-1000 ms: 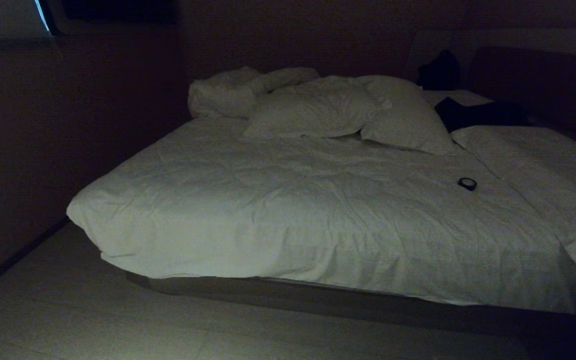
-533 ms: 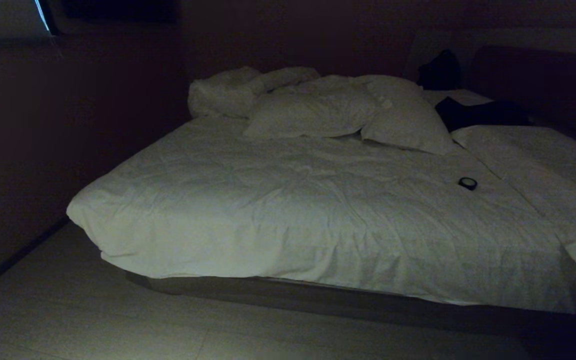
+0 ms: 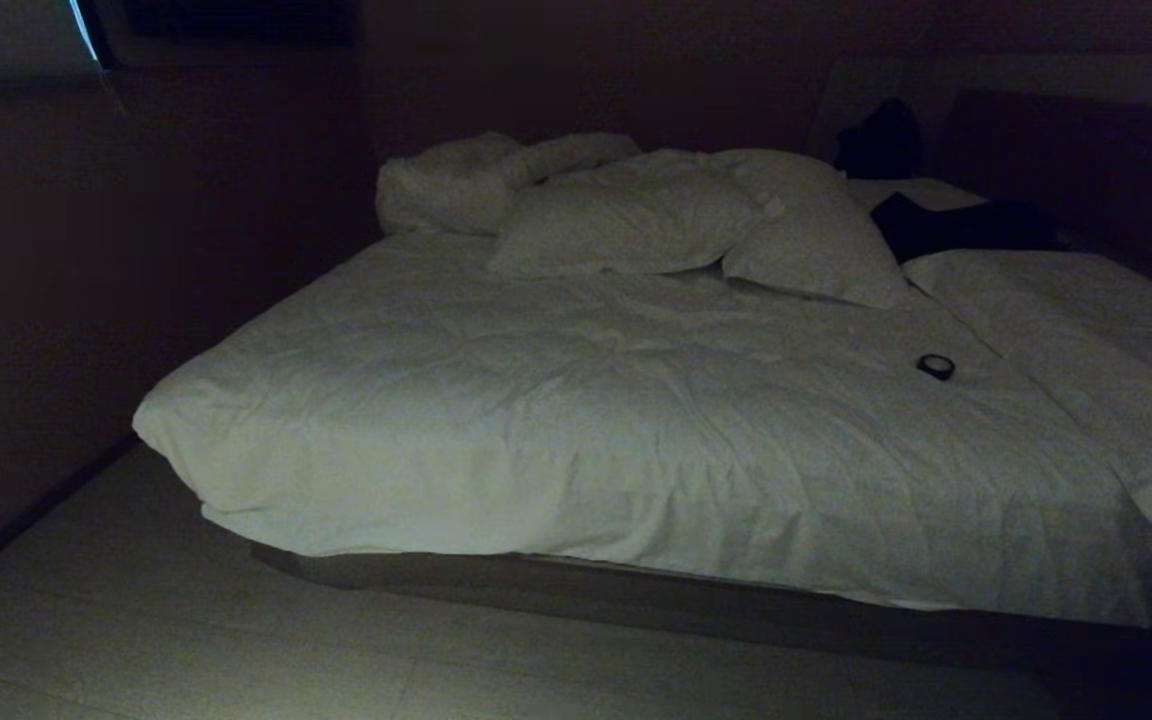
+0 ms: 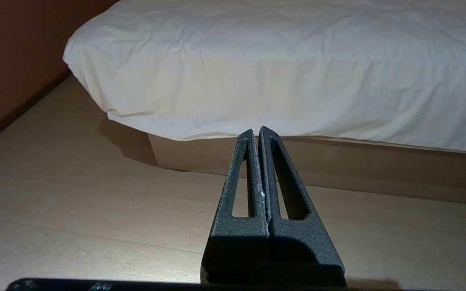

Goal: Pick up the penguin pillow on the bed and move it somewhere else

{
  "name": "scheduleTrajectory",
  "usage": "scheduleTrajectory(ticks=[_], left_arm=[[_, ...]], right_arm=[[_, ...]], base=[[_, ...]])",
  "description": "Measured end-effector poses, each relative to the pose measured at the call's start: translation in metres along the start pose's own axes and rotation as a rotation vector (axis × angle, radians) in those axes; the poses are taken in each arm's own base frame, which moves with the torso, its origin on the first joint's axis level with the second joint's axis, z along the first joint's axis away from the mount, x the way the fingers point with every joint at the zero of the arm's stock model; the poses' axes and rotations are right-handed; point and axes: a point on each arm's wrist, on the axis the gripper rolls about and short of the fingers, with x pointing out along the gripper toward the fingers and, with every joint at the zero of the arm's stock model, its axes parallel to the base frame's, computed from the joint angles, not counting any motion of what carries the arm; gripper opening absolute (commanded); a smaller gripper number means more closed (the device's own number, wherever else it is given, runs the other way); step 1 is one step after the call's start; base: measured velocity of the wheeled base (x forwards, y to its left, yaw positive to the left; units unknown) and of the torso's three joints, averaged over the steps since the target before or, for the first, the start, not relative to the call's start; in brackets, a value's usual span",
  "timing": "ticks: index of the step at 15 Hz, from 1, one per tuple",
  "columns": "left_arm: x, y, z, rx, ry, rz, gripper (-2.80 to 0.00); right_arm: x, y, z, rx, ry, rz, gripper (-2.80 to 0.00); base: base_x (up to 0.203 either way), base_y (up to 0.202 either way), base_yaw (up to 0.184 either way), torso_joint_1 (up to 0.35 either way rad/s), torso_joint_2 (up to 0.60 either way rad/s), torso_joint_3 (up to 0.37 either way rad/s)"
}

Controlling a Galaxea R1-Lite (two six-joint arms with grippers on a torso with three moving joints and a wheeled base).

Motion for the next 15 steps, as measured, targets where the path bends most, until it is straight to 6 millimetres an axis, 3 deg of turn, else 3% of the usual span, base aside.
scheduleTrajectory(ticks=[9,15], left_arm=[[0.000,0.000,0.000,0.000,0.000,0.000,-2.80],[0.000,0.000,0.000,0.000,0.000,0.000,-2.80]], right_arm=[[0.022,0.129,0.011,0.127,0.162,0.241,-2.80],[0.004,0.201,0.028,0.214,0.250,0.323,-2.80]], base=[[0.000,0.000,0.000,0.000,0.00,0.000],[0.000,0.000,0.000,0.000,0.00,0.000]])
